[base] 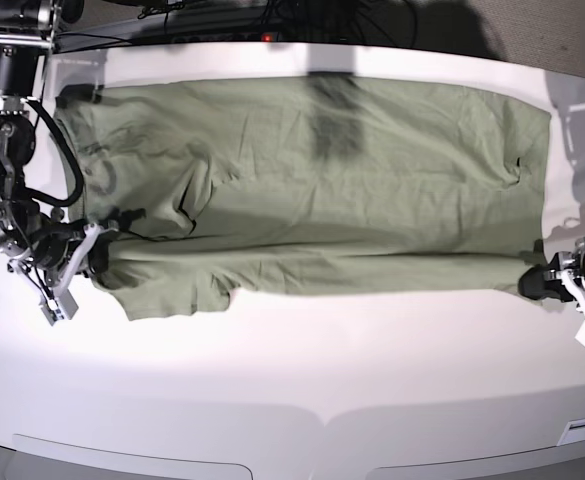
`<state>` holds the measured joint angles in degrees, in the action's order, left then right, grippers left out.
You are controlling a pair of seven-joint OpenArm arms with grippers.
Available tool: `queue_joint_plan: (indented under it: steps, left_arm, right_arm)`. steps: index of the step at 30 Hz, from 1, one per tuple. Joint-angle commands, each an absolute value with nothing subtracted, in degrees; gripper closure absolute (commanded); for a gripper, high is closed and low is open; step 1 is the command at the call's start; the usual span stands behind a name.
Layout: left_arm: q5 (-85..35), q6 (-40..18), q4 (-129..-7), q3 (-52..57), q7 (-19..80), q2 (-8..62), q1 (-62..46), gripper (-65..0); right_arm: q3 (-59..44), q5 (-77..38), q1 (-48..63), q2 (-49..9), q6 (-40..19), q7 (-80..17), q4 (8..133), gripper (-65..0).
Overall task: Fold the T-shirt properly
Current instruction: 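Lift the held shirt edge with both grippers and fold it over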
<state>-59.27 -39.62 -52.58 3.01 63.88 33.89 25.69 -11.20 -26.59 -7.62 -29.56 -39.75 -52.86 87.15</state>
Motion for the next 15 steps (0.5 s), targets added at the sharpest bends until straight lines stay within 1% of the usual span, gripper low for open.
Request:
queue_joint_plan:
  steps: [1, 5, 8, 15]
  left_arm:
    - [-62.11, -40.0, -53.54, 3.42, 64.55, 35.7, 27.27, 0.0]
    - [-67.59, -40.0, -53.54, 3.42, 67.92, 38.04, 27.29, 0.0]
    - [-69.56, -40.0, -53.54, 3.42, 69.06, 39.81, 26.89, 0.0]
    - [-75.94, -40.0, -53.69, 3.42, 72.62, 41.5, 22.52, 0.0]
  right_arm:
    - [-11.68, -27.03, -8.64, -31.31, -40.0, -51.83, 88.79, 0.0]
    - [-11.73, -27.0, -8.27, -33.69, -40.0, -52.34, 89.67, 0.0]
    - [-11.79, -27.05, -8.25, -35.14, -40.0, -52.38, 89.78, 0.0]
    - [-11.77, -27.07, -8.21, -35.42, -40.0, -52.82, 89.78, 0.0]
